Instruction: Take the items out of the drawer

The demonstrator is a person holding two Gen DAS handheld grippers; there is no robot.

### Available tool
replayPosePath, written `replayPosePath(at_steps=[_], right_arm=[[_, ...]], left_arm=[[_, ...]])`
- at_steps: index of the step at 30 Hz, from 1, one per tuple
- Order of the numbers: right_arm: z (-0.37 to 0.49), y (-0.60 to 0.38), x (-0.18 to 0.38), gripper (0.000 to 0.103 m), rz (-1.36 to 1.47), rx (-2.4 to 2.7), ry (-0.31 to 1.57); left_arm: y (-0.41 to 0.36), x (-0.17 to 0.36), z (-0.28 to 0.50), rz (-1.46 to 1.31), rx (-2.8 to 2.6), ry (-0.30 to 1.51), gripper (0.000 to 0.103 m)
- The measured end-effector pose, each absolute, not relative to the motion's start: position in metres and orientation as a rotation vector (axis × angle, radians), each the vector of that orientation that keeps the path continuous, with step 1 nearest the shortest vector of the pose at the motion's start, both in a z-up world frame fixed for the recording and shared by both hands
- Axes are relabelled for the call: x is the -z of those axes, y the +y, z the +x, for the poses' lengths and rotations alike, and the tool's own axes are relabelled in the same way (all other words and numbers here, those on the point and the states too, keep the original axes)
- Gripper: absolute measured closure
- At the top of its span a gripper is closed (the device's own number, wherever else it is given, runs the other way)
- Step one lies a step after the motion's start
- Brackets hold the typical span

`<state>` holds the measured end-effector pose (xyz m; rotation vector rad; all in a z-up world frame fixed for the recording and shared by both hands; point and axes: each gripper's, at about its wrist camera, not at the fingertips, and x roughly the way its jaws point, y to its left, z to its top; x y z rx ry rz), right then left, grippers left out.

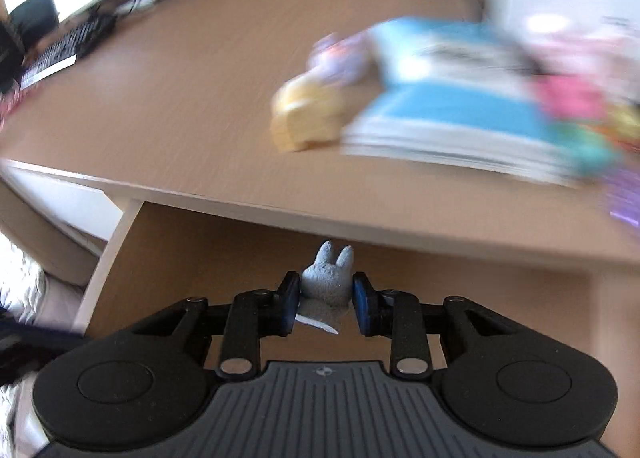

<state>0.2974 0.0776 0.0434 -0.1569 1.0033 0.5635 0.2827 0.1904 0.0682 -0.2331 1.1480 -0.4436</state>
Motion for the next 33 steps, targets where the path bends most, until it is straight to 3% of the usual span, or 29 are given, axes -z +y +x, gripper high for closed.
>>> replayPosePath(at_steps=[8,13,26,33], right_arm=[[0.266,-0.074,-0.125,0.075,-0.049,-0.256,0.951],[0.243,-0.121,-0.140,0.075,-0.013,-0.111,0.941],[0.194,-0.148,-0.127,0.075,0.139,-0.014,0.974],[0.183,-0.153,-0.126,0.075,0.157,-0.011,0.968]], left_arm=[[0.044,-0.053,0.321,0.221,0.991,1.002,0.091],[-0.031,-0.032,0.319,0.562,1.236,0.917,0.091],[-0.106,0.015,0.306,0.805,1.466,0.983,0.088],[-0.125,0.027,0.307,0.828,1.426,0.995,0.075]])
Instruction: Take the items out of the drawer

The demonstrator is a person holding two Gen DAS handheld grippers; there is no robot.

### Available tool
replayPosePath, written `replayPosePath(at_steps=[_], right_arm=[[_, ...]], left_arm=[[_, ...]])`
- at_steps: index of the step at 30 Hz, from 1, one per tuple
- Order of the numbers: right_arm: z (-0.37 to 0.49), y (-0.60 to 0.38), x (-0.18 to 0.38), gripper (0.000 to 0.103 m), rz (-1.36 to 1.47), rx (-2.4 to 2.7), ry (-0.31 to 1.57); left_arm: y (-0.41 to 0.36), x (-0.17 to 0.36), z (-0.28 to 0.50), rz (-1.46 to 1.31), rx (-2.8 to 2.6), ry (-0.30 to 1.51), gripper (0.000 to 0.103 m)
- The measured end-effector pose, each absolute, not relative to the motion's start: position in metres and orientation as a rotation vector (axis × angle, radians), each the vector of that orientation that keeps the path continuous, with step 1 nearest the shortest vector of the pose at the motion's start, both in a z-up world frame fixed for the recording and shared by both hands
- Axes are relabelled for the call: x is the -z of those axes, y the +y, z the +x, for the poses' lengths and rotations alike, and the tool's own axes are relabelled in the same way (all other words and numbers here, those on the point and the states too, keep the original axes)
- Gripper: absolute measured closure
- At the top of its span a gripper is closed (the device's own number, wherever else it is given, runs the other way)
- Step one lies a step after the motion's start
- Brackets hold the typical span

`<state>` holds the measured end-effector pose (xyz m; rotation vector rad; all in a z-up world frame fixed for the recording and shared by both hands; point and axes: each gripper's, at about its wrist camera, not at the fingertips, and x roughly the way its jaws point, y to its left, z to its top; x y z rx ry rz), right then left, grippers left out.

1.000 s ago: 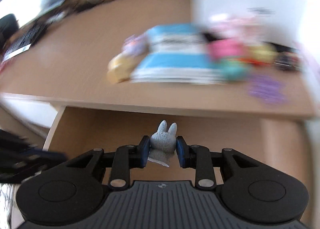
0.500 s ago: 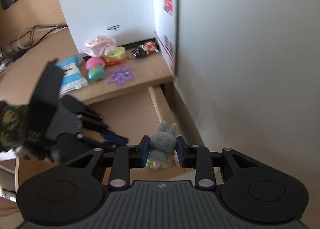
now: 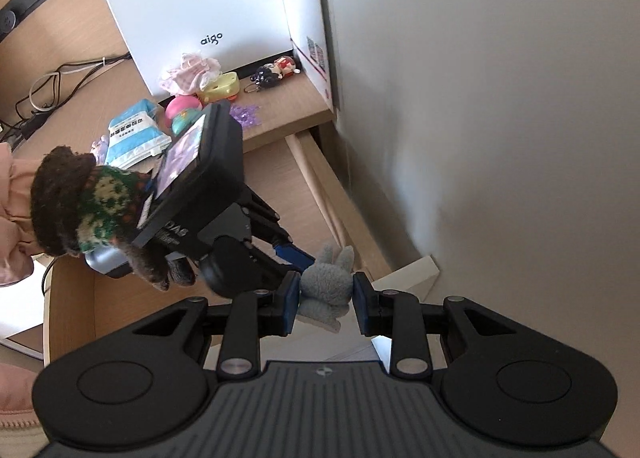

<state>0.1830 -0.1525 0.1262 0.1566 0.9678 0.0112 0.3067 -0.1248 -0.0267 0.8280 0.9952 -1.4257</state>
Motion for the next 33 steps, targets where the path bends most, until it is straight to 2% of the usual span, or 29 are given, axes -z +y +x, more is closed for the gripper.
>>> replayPosePath(at_steps=[5,9,15,22,27,33], right_arm=[[0.184,-0.161,-0.125,0.075,0.168,0.000,0.964],[0.189,-0.165,-0.128,0.075,0.170,-0.009,0.947],[0.214,-0.160,-0.132,0.075,0.152,-0.076,0.904],[0.261,-0.130,-0.122,0.075,0.173,-0.245,0.902],[0.292,-0.092,-0.117,0.075,0.131,-0.371,0.908],[0.307,-0.060,-0.126,0.075,0.086,-0.451,0.866]], left_arm=[[-0.130,0.033,0.310,0.790,1.376,1.029,0.073],[-0.118,0.030,0.318,0.691,1.291,1.166,0.074],[-0.041,-0.022,0.312,0.424,1.142,1.180,0.074],[0.067,-0.079,0.285,0.036,0.693,1.187,0.074],[0.130,-0.097,0.290,-0.191,0.489,1.127,0.074],[0.156,-0.116,0.312,-0.298,0.302,0.921,0.074]])
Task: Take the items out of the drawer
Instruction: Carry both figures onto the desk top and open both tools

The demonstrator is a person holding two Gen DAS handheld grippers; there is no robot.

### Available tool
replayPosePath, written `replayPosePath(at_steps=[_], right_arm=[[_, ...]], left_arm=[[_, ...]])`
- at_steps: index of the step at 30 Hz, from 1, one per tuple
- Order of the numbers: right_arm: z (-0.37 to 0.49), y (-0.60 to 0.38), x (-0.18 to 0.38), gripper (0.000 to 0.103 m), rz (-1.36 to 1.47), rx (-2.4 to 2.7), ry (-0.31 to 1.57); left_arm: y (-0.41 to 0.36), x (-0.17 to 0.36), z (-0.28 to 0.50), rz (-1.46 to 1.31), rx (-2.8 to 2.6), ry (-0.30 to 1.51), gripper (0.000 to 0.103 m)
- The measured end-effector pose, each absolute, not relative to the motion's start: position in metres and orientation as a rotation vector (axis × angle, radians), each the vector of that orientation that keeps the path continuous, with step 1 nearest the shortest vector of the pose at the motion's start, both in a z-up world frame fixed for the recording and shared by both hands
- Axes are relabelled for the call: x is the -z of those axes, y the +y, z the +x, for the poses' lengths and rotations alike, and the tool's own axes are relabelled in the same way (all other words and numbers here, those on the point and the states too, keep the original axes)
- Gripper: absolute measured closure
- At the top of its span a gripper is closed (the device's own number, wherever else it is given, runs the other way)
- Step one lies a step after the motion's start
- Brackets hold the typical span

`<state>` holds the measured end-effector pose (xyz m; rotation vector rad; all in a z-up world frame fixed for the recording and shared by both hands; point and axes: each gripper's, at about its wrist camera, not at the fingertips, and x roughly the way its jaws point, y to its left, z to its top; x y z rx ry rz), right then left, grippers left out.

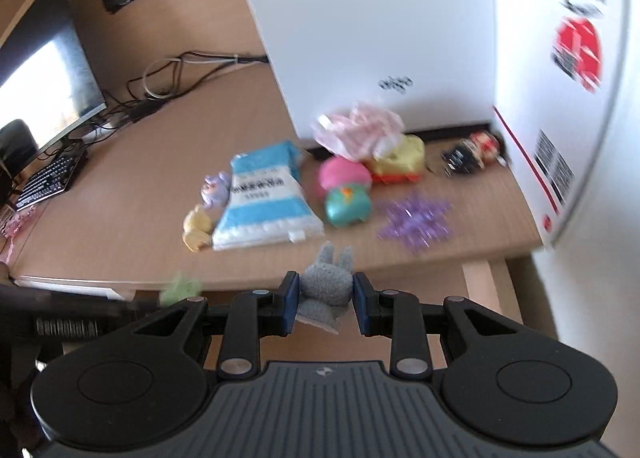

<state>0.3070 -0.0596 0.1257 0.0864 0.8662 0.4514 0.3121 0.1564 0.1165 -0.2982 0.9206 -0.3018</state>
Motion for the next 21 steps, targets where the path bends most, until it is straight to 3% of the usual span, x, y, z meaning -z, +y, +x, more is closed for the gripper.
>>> replayPosePath(at_steps=[3,10,21], right_arm=[[0.308,-0.055,-0.127,0.075,0.106,-0.395,0.867],[0.298,-0.062,-0.121,0.075,0.095,-0.377,0.886],[0.303,-0.084,-0.112,0.075,0.156,-0.333,0.876]], left_arm=[[0.164,-0.114,0.334,-0.314,0.163,0.838,0.074],[0.175,-0.090,0.377,-0.434,0.131,0.936,0.073],[0.212,-0.102,0.368,-0.444,0.092,0.899,0.073]])
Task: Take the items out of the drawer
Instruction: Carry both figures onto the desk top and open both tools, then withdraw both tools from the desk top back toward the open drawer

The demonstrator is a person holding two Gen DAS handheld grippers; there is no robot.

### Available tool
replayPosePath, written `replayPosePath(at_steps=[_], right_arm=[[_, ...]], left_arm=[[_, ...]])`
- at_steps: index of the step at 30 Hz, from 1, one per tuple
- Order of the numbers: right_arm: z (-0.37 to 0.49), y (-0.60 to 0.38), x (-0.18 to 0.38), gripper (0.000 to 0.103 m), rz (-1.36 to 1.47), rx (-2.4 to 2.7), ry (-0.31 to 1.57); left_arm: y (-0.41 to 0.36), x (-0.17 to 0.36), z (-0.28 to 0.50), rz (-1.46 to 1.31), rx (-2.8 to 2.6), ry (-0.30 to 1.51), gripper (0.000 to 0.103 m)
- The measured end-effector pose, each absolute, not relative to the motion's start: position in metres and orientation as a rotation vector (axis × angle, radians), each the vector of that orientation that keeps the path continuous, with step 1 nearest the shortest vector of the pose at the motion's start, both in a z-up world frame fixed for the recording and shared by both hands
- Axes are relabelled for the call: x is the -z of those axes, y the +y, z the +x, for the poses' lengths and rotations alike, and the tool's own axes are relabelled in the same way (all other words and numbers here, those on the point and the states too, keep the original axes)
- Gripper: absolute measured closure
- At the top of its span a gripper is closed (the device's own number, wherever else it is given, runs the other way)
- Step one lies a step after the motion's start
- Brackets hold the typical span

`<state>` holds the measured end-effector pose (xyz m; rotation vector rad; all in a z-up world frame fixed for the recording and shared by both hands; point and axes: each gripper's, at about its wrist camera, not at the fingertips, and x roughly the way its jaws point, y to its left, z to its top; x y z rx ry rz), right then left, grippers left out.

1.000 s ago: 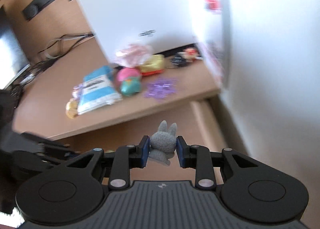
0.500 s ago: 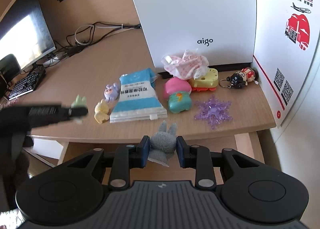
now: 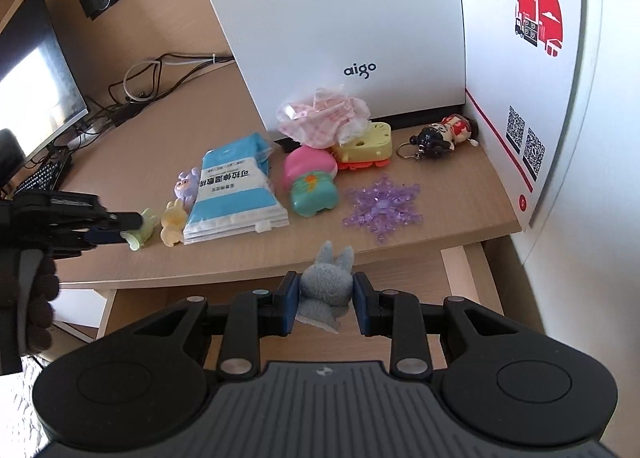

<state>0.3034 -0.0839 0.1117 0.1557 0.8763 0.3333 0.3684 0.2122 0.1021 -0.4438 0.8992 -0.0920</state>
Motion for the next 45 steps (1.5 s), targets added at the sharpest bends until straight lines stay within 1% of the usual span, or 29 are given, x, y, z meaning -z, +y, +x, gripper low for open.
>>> replayPosePath(at_steps=[9,15,20,22,23,25,27,34,36,40,45], right_arm=[[0.321,-0.089,-0.109,0.075,0.158,-0.293,0.864],[0.341,-0.083,-0.118,0.075,0.084,-0.264,0.788],[0.370,-0.078,-0.120,0.075,0.049,-0.240,0.740],[0.382,-0.077,-0.118,0.073,0.049,-0.237,0.736],[0.387,-0.078,-0.116,0.070,0.056,-0.233,0.737],[0.397,-0.078,-0.111,0.070,0.066,-0.225,0.754],[0.400,-0.079,-0.107,0.065,0.074,-0.211,0.767],[0.398,-0.076,-0.104,0.058,0.132,-0.213,0.738],[0.393,-0.073,-0.103,0.053,0.145,-0.208,0.721],[0.371,-0.058,-0.101,0.053,0.100,-0.241,0.688],[0.319,-0.037,-0.106,0.053,0.053,-0.328,0.692]], left_arm=[[0.214,-0.101,0.341,-0.474,0.072,0.888,0.073],[0.189,-0.096,0.324,-0.418,0.113,0.901,0.073],[0.183,-0.094,0.321,-0.388,0.115,0.896,0.073],[0.184,-0.091,0.321,-0.393,0.101,0.904,0.073],[0.184,-0.090,0.321,-0.391,0.091,0.906,0.073],[0.186,-0.089,0.320,-0.391,0.077,0.906,0.073],[0.188,-0.089,0.320,-0.399,0.058,0.904,0.073],[0.204,-0.088,0.300,-0.395,-0.052,0.887,0.074],[0.212,-0.088,0.287,-0.400,-0.084,0.879,0.074],[0.227,-0.092,0.252,-0.412,-0.118,0.845,0.074],[0.249,-0.094,0.200,-0.431,-0.122,0.808,0.074]])
